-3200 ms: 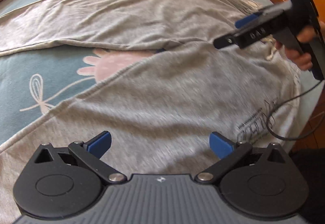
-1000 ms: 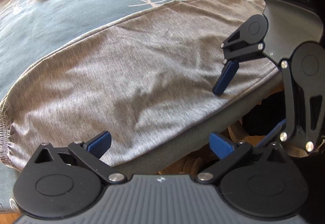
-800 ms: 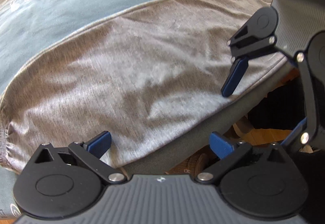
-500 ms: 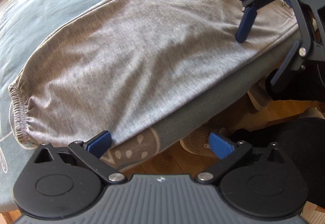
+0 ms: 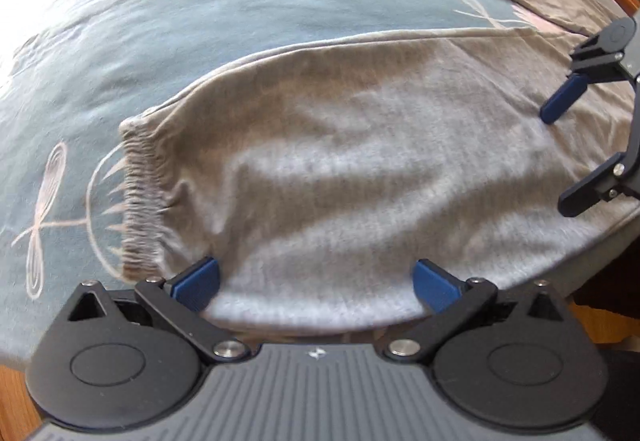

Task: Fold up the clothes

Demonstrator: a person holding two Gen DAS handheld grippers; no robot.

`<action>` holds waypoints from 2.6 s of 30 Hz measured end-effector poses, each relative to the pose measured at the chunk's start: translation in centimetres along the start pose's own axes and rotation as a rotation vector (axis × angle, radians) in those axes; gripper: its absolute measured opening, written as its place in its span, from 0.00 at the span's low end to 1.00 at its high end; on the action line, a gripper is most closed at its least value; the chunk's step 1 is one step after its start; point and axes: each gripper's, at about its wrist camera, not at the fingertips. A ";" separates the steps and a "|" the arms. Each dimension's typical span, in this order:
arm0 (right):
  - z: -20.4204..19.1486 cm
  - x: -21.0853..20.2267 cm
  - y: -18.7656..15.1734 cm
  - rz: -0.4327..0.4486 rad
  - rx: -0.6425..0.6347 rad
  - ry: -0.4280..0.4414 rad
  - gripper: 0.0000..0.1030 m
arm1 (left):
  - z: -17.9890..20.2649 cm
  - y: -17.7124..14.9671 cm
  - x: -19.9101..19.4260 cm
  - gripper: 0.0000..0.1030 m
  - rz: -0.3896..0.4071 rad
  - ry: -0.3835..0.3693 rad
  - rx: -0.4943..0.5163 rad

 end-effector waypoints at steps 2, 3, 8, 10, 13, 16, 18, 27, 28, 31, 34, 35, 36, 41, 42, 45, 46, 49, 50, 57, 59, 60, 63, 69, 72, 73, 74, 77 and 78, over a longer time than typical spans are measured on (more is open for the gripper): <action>0.1 0.1 0.1 -0.005 0.003 -0.020 1.00 | -0.9 -0.2 -0.7 0.99 0.001 -0.004 -0.035; 0.0 0.7 0.6 -0.007 0.005 -0.032 1.00 | -1.0 -0.2 -1.1 0.99 0.009 -0.005 -0.039; -0.3 2.3 1.7 -0.019 0.006 -0.091 1.00 | 0.2 1.1 -2.1 0.99 0.086 -0.058 0.015; -0.6 2.8 1.8 -0.030 -0.007 -0.116 1.00 | 0.5 1.8 -1.6 0.99 0.110 -0.079 0.015; -1.2 2.7 1.3 -0.047 -0.052 -0.159 1.00 | 0.7 2.8 0.0 0.99 0.108 -0.073 -0.008; -1.5 2.5 0.4 -0.040 -0.091 -0.190 1.00 | 0.1 3.1 1.5 1.00 0.063 0.043 -0.062; -1.7 2.4 -0.2 -0.041 -0.134 -0.212 1.00 | -0.5 3.5 0.9 0.99 0.066 0.035 -0.130; 2.7 -2.1 -4.4 0.075 -0.018 -0.224 1.00 | 7.5 7.2 -1.8 0.99 0.097 -0.022 -0.033; 3.8 -3.1 -5.3 0.101 0.015 -0.230 1.00 | 9.1 7.9 -1.5 0.99 0.089 -0.038 -0.018; 7.8 -6.2 -8.7 0.154 0.097 -0.282 1.00 | 13.9 9.5 -0.6 0.99 0.071 -0.068 0.004; 8.9 -3.6 -8.5 0.185 0.225 -0.366 1.00 | 19.0 10.8 0.4 0.99 0.052 -0.119 0.025; 10.0 -3.9 -10.0 0.188 0.264 -0.388 1.00 | 20.8 11.1 0.8 0.99 0.039 -0.136 0.030; 11.2 -4.2 -11.5 0.191 0.304 -0.409 1.00 | 22.4 11.2 1.1 0.99 0.028 -0.158 0.041; 15.4 -5.9 -19.8 0.212 0.461 -0.483 1.00 | 29.9 10.8 2.7 0.99 -0.043 -0.233 0.135; 16.2 -6.1 -21.2 0.221 0.495 -0.481 1.00 | 31.1 10.6 2.9 0.99 -0.056 -0.242 0.161; 17.8 -6.0 -24.3 0.237 0.569 -0.490 1.00 | 33.6 9.7 3.8 0.99 -0.073 -0.257 0.231; 18.3 -5.8 -25.0 0.241 0.577 -0.497 1.00 | 34.3 9.5 4.1 0.99 -0.078 -0.262 0.256; 19.3 -5.2 -25.7 0.258 0.579 -0.526 1.00 | 35.1 9.1 6.0 0.99 -0.078 -0.212 0.297; 19.5 -5.0 -25.9 0.264 0.576 -0.536 1.00 | 35.3 9.0 6.1 0.99 -0.039 -0.196 0.331; 20.6 -5.5 -26.3 0.284 0.604 -0.542 1.00 | 34.9 11.7 5.7 0.99 -0.010 -0.184 0.305; 19.8 -6.1 -26.6 0.284 0.599 -0.539 1.00 | 35.0 11.8 4.3 0.99 0.011 -0.218 0.298; 19.2 -6.4 -26.6 0.284 0.589 -0.536 1.00 | 35.3 11.8 3.8 0.99 0.015 -0.235 0.304; 16.9 -6.7 -26.7 0.272 0.528 -0.530 1.00 | 36.4 10.4 2.5 0.99 0.014 -0.285 0.364; 13.1 -4.4 -26.9 0.192 0.390 -0.579 1.00 | 38.8 4.6 1.3 0.99 -0.013 -0.375 0.617; 13.5 -4.0 -27.3 0.218 0.416 -0.563 1.00 | 39.4 2.6 1.9 0.99 -0.049 -0.393 0.671; 13.9 -4.1 -27.5 0.226 0.438 -0.544 1.00 | 39.5 2.2 2.3 0.99 -0.071 -0.393 0.666; 14.3 -4.3 -27.8 0.227 0.465 -0.542 1.00 | 39.4 2.0 2.8 0.99 -0.101 -0.385 0.651; 15.4 -5.1 -28.6 0.210 0.556 -0.577 1.00 | 39.1 1.6 3.1 0.99 -0.139 -0.373 0.626; 15.7 -5.4 -28.8 0.200 0.579 -0.580 1.00 | 39.2 1.6 2.7 0.99 -0.134 -0.382 0.632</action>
Point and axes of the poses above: each gripper's, at about its wrist camera, not at the fingertips, and x roughly the way its jaws point, z to its right, y to its top, and after that the axes turned 12 degrees about -x, right-handed
